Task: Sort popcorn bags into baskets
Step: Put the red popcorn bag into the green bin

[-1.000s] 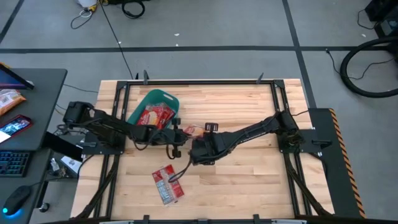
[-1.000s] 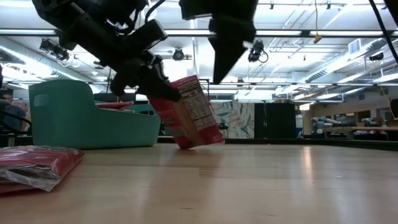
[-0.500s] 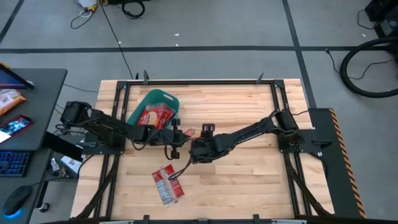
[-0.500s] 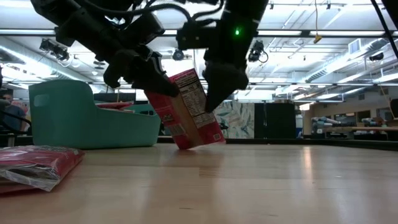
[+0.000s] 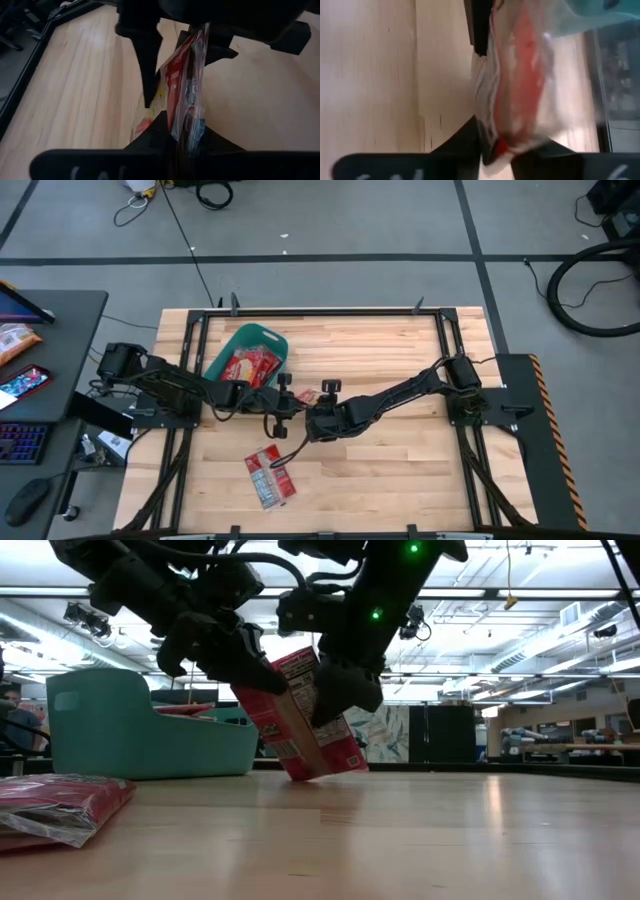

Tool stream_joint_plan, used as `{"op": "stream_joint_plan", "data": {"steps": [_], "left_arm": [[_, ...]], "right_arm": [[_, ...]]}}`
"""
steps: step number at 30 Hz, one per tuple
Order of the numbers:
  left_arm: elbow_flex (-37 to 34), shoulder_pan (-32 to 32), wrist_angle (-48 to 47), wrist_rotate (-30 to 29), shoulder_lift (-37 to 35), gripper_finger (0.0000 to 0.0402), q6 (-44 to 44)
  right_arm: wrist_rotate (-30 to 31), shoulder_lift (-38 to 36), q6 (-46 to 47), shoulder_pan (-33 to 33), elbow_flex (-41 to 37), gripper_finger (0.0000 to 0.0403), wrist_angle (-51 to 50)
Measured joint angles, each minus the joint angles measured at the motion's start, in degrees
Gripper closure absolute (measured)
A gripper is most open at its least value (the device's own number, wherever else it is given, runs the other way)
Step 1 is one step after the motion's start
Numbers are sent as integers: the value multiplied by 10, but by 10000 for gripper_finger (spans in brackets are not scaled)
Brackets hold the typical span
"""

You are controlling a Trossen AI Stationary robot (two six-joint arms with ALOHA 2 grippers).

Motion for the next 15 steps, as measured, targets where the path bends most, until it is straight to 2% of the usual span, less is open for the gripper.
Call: {"op": "stream_joint_plan", "data": {"steps": [4,7,15], "left_arm": [[0,0,0,0,0,357,0],[0,0,1,0,0,333,0],[0,0,-39,-60,-22,236,-13]], "right_arm": [[-1,0,-5,2,0,364,1],[-2,0,-4,2,0,378,1],[0,0,-5,2,1,364,-11]]}}
